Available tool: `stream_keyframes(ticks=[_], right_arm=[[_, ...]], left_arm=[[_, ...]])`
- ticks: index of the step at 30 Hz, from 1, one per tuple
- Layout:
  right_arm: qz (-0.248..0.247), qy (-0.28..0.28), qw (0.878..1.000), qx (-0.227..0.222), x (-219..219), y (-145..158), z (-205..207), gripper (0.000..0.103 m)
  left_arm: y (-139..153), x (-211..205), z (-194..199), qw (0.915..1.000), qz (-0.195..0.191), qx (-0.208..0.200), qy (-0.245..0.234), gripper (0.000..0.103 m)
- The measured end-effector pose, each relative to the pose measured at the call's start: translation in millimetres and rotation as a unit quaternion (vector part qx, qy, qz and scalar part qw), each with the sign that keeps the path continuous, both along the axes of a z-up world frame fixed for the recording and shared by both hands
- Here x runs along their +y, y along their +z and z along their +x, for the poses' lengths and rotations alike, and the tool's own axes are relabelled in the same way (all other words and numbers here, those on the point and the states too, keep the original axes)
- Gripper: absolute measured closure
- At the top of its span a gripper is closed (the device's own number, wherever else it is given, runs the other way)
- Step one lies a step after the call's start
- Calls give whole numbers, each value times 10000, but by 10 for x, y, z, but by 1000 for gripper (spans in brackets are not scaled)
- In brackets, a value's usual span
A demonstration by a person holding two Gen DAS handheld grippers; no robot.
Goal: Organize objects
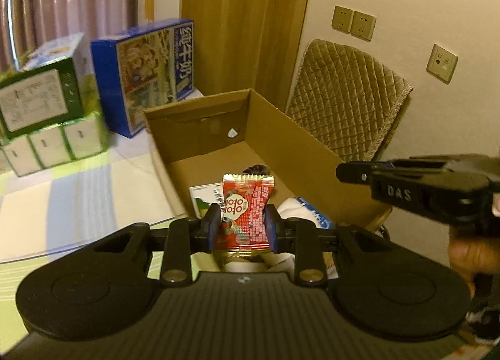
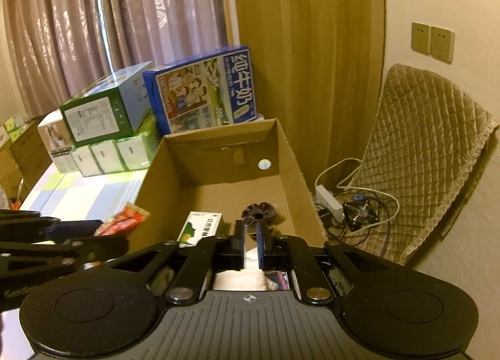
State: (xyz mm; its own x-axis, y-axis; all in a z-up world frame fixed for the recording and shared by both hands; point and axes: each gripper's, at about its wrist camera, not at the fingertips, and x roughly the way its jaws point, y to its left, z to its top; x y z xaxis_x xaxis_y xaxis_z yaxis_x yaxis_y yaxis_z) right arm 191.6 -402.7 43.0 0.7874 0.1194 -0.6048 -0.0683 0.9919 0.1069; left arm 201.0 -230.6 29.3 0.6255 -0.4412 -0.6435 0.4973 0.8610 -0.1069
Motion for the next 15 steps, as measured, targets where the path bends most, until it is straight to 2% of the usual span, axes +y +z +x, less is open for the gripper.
stream_keyframes(ticks=[2, 11, 15], right_arm=[[39, -35, 10000, 2, -48, -10, -6, 98], [215, -13, 9997, 70, -117, -83, -74, 98], [279, 1, 9996, 87, -98, -61, -120, 98]], left_arm=[[-35, -20, 46, 9999, 34, -18, 105, 57], [-89, 238, -54, 9989, 126, 10, 450, 56], [-70, 370, -171, 9980, 124, 21, 627, 44]])
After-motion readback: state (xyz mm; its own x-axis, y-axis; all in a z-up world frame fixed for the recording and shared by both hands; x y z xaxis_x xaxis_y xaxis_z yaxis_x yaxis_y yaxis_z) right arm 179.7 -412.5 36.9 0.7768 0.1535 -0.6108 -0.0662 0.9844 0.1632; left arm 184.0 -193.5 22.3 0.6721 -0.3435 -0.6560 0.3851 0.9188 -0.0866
